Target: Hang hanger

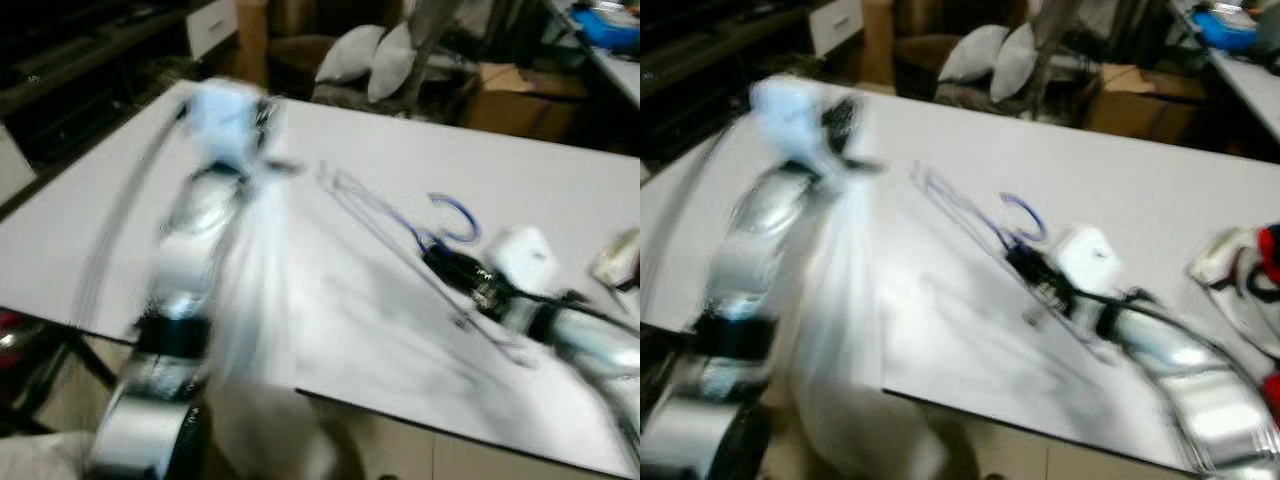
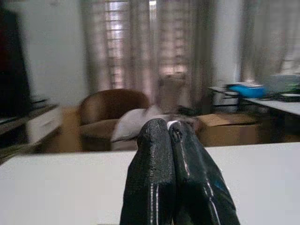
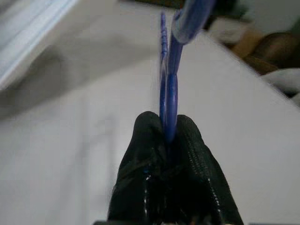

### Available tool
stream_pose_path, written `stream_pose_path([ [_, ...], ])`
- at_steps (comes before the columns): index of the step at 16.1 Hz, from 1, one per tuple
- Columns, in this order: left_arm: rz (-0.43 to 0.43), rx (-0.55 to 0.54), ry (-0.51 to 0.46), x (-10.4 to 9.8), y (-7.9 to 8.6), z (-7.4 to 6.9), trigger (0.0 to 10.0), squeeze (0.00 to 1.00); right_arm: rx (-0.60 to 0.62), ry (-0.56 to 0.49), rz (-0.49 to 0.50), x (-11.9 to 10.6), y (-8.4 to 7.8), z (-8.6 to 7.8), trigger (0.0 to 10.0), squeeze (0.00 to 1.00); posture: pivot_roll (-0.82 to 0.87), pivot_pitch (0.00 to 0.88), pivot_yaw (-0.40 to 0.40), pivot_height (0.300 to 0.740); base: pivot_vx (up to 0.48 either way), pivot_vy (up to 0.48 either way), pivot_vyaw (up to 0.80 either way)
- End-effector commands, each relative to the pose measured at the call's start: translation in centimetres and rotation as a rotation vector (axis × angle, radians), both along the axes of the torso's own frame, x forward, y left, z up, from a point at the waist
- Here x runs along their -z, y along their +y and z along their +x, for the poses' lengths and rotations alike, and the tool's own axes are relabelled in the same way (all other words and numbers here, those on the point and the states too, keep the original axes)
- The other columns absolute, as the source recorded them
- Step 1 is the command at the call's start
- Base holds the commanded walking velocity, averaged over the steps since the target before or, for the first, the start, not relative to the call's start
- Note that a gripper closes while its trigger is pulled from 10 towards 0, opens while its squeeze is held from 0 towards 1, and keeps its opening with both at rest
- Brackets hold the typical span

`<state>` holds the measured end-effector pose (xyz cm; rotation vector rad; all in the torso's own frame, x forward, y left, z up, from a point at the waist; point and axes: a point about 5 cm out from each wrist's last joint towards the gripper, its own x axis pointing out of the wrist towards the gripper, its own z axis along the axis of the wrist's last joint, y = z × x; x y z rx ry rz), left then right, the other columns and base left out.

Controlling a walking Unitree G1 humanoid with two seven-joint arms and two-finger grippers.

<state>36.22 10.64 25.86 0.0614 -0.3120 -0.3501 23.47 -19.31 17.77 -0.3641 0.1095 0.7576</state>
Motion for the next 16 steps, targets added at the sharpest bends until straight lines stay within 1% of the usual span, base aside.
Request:
stream_pose_path([
  [1,-0.012,0.008,-0.028,-1.2,0.7,0.7,10.0,0.00,-0.077,0.005,0.001,-1.1,-0.1,-0.7,10.0,0.00,-0.04,0.000,-0.008,0.740,0.000,0.000,0.00],
  [3,0.003,0.071,-0.032,-2.8,0.3,2.0,10.0,0.00,-0.144,0.063,-0.026,-1.4,-0.9,-1.6,10.0,0.00,-0.04,0.000,0.009,0.740,0.000,0.000,0.00],
  [4,0.009,0.092,-0.038,-3.3,0.1,2.3,10.0,0.00,-0.164,0.080,-0.034,-1.5,-1.0,-1.9,10.0,0.00,-0.05,0.000,0.014,0.740,0.000,0.000,0.00],
  [5,-0.005,0.121,-0.029,-3.7,-0.3,2.8,10.0,0.00,-0.192,0.106,-0.043,-1.5,-1.1,-2.3,10.0,0.00,-0.05,0.000,0.018,0.740,0.000,0.000,0.00],
  [6,-0.010,0.162,-0.030,-4.4,-0.9,3.2,10.0,0.00,-0.230,0.139,-0.029,-1.7,-1.1,-2.8,10.0,0.00,-0.05,0.000,0.024,0.740,0.000,0.000,0.00],
  [8,-0.041,0.224,-0.048,-5.8,-1.9,3.6,10.0,0.00,-0.300,0.175,0.038,-2.1,-0.5,-3.7,10.0,0.00,-0.05,0.000,0.024,0.740,0.000,0.000,0.00],
  [10,-0.092,0.326,-0.086,-7.5,-3.4,3.2,10.0,0.00,-0.306,0.148,0.093,-2.3,0.4,-3.2,10.0,0.00,-0.06,0.000,0.027,0.740,0.000,0.000,0.00],
  [11,-0.128,0.411,-0.118,-8.8,-4.6,2.5,10.0,0.00,-0.291,0.144,0.096,-1.7,1.2,-2.6,10.0,0.00,-0.06,0.000,0.026,0.740,0.000,0.000,0.00],
  [13,-0.214,0.493,-0.169,-11.0,-5.5,1.5,10.0,0.00,-0.277,0.145,0.053,-0.7,1.7,-1.8,10.0,0.00,-0.06,0.000,0.019,0.740,0.000,0.000,0.00],
  [14,-0.259,0.528,-0.205,-12.4,-5.6,1.0,10.0,0.00,-0.254,0.141,0.031,-0.5,1.7,-1.2,10.0,0.00,-0.05,0.000,0.017,0.740,0.000,0.000,0.00],
  [15,-0.294,0.543,-0.238,-13.8,-5.3,0.6,10.0,0.00,-0.232,0.113,-0.002,-0.6,1.5,-0.5,10.0,0.00,-0.05,0.000,0.011,0.740,0.000,0.000,0.00],
  [16,-0.324,0.555,-0.287,-15.5,-4.7,0.1,10.0,0.00,-0.162,0.073,-0.065,-0.7,0.7,0.9,10.0,0.00,-0.05,0.000,0.004,0.740,0.000,0.000,0.00],
])
